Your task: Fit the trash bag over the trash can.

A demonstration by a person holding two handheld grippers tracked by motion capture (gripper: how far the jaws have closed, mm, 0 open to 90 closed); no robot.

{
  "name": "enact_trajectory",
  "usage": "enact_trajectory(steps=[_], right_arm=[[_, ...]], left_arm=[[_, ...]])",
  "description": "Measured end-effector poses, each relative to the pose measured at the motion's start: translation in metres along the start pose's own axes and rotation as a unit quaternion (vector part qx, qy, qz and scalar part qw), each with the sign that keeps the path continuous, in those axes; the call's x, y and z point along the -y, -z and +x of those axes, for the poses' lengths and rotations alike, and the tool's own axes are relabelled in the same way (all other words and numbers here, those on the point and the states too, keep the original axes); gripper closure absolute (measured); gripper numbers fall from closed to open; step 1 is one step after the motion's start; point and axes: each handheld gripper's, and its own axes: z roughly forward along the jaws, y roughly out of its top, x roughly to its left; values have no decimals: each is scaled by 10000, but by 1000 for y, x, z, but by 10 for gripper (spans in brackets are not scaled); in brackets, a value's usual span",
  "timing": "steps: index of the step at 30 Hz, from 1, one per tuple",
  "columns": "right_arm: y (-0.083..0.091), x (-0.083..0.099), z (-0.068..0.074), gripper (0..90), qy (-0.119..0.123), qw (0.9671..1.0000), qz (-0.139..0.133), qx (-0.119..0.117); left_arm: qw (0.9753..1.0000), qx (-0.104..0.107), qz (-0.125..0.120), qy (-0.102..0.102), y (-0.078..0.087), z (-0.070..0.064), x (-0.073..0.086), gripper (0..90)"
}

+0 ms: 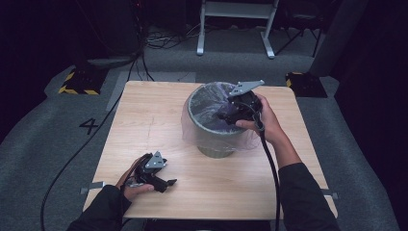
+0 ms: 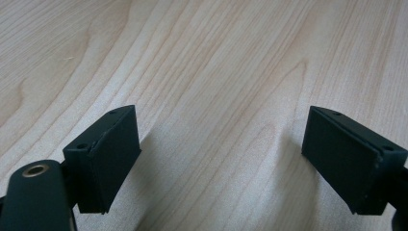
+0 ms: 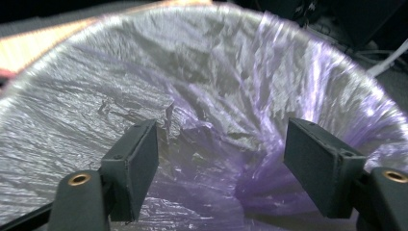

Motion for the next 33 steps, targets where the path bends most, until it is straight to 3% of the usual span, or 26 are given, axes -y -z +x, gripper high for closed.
enact_trajectory(steps=[3,8,14,19,27,33], right_arm=[[-1,-1,0,283,-15,9999,99,-30],[-6,-2,1,268,120,9986,494,-113],[-15,-1,1,255,146,9932,1125,-248],[-18,-1,-1,264,-8,9914,1267,-333],[-27,1,-6,261,-295,9836,1751,-318],[-26,1,-5,240,-291,9849,1683,-295]], left_arm=[[10000,1,-1,0,0,0,0,127],[10000,-1,-7,8,0,0,0,127],[10000,1,-7,9,0,0,0,127],[10000,0,-7,9,0,0,0,127],[10000,1,-8,9,0,0,0,127],[10000,1,-8,9,0,0,0,127]])
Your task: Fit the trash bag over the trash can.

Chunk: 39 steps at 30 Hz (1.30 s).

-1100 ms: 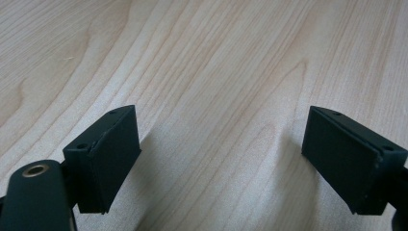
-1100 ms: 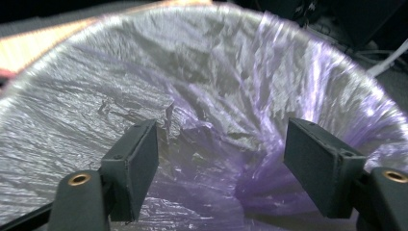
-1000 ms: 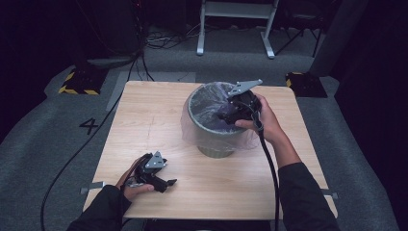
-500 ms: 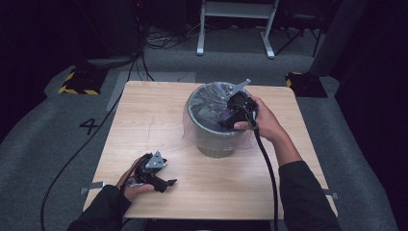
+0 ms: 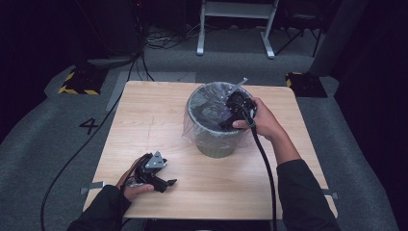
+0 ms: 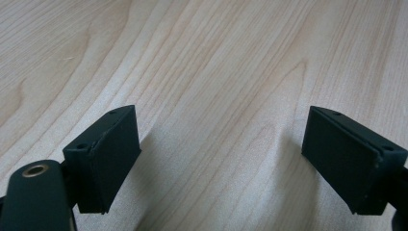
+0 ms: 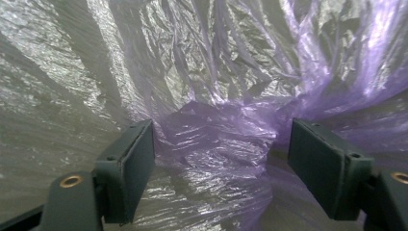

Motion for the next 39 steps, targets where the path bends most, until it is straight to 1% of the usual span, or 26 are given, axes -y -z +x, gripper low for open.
enact_trajectory(steps=[3,4,6,7,8,10,12,14,15,17,18,19,20,22,25,27,29,30,31,32,33,34,37,39], right_arm=[[5,2,1,220,-51,9996,-284,81],[9,3,3,209,-45,9990,-443,96],[18,6,5,209,-22,9966,-808,137],[22,8,7,202,1,9954,-936,215],[27,10,8,208,-7,9936,-1096,262],[38,15,9,208,-6,9898,-1396,269],[51,24,11,210,-14,9838,-1761,321],[63,34,14,198,-18,9789,-2009,368],[70,40,15,202,-22,9753,-2173,406],[82,53,19,198,-27,9711,-2338,472],[87,61,21,197,11,9688,-2433,477],[91,68,23,197,28,9676,-2476,495],[94,76,25,193,74,9677,-2458,549],[98,91,30,188,168,9665,-2481,628],[101,115,36,188,185,9660,-2486,691],[98,131,39,188,146,9663,-2462,739],[92,150,44,187,140,9669,-2391,874],[89,156,46,187,126,9672,-2373,897],[85,164,48,186,114,9684,-2314,924],[79,172,50,185,92,9695,-2228,1014],[74,180,52,186,68,9698,-2202,1042],[67,189,53,186,27,9711,-2174,985],[43,215,55,185,-114,9773,-1930,869],[28,231,54,185,-164,9815,-1696,874]], left_arm=[[10000,0,0,-1,0,0,0,127],[10000,0,1,0,0,0,0,127],[10000,2,1,-1,0,0,0,127],[10000,7,0,-11,0,0,0,126],[10000,9,0,-13,0,0,0,126],[10000,12,1,-17,0,0,0,126],[10000,17,7,-30,0,1,0,126],[10000,17,6,-30,0,1,0,126],[10000,21,4,-35,0,1,0,126],[10000,19,5,-35,0,1,0,126],[10000,17,5,-36,0,1,0,126],[10000,18,4,-35,0,1,0,126],[10000,17,4,-37,0,1,0,126],[10000,18,4,-36,0,1,0,126],[10000,36,1,-35,0,1,0,124],[10000,56,1,-55,-1,1,-1,121],[10000,57,1,-56,-1,1,-1,120],[10000,56,1,-57,-1,1,-1,119],[10000,56,1,-57,-1,1,-1,119],[10000,57,1,-57,-1,1,-1,120],[10000,55,4,-61,-1,1,-1,120],[10000,53,-5,-53,-1,1,-1,120],[10000,57,-2,-63,-1,1,-1,120],[10000,58,-6,-54,-1,1,-1,120]])
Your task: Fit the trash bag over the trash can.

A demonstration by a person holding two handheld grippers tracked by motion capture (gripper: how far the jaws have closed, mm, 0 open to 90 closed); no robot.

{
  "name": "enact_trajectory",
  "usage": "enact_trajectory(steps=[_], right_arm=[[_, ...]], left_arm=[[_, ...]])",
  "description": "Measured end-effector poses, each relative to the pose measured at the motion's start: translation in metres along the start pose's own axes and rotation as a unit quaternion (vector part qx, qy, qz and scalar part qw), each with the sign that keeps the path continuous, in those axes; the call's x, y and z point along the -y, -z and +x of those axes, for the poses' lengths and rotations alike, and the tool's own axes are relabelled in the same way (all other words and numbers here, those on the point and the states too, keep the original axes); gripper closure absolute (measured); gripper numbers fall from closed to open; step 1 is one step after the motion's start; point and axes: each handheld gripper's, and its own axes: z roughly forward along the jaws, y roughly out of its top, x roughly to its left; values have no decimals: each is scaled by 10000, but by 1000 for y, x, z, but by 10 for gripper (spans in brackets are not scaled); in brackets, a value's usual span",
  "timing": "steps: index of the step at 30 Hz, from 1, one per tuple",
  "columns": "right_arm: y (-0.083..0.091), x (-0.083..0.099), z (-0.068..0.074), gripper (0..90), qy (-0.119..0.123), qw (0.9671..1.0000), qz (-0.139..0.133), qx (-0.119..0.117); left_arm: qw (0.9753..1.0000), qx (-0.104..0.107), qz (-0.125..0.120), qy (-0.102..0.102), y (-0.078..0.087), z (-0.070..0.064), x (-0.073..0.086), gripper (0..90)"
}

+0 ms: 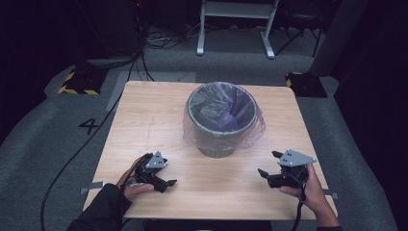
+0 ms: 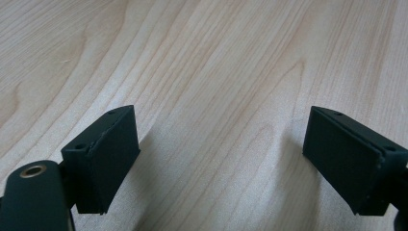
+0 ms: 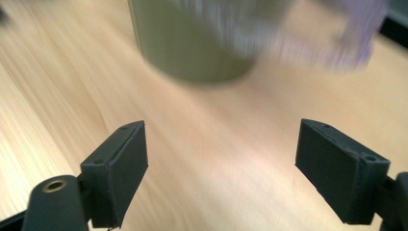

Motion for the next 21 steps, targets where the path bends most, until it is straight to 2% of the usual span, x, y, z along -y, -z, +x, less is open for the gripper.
enact_trajectory(steps=[5,11,15,21], right_arm=[[-13,39,-4,185,-296,9992,286,-25],[-20,71,-11,186,-710,9963,468,-129],[-20,80,-14,177,-991,9942,329,-243],[-18,82,-14,167,-1014,9942,317,-178]], left_arm=[[10000,-1,11,-3,0,0,0,120],[10000,0,10,-3,0,0,0,120],[10000,1,4,7,0,0,0,119],[10000,10,2,-8,0,0,0,119]])
